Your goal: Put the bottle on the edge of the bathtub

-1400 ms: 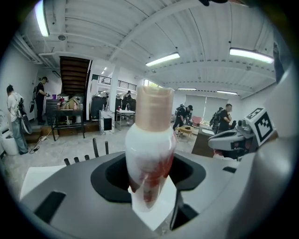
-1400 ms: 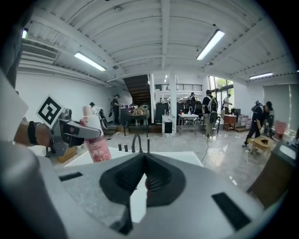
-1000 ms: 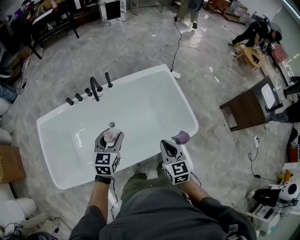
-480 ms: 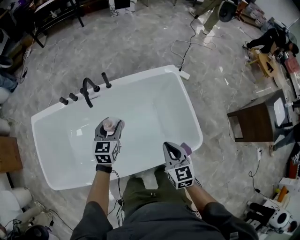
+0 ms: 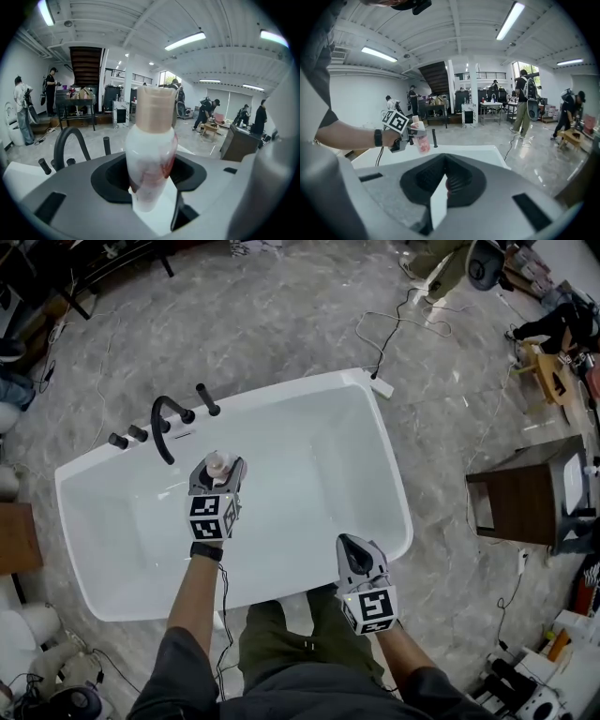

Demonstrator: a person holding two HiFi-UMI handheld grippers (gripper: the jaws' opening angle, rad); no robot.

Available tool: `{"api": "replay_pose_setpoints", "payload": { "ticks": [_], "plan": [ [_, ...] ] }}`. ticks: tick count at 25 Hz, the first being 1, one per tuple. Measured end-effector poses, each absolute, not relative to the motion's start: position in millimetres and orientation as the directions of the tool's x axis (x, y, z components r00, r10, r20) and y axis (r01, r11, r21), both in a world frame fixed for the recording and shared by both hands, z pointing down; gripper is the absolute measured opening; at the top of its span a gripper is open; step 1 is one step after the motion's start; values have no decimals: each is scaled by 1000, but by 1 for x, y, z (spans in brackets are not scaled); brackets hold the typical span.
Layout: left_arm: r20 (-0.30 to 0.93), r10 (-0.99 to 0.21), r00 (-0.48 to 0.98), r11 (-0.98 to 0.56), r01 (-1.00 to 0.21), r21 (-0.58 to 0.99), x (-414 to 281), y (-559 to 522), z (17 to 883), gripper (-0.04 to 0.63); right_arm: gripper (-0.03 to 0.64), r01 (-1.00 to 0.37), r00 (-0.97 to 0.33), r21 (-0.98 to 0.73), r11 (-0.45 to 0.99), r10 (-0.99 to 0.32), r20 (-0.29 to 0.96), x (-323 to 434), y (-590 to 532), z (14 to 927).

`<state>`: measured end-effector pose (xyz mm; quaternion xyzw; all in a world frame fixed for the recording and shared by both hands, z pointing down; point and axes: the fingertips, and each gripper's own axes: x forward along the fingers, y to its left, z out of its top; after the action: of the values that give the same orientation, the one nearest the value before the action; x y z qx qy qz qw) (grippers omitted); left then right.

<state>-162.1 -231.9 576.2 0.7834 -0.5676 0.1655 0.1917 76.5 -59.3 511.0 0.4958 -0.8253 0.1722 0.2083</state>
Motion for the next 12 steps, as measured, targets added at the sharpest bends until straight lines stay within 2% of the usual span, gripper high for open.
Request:
{"api": "replay_pose_setpoints", "payload": {
  "ticks": [12],
  "plan": [
    [504,-825,255,-264,-963,55,-167,-328,639,225,2,-910,-375,-92,404,-710,595,114,-58,556]
  ]
}}
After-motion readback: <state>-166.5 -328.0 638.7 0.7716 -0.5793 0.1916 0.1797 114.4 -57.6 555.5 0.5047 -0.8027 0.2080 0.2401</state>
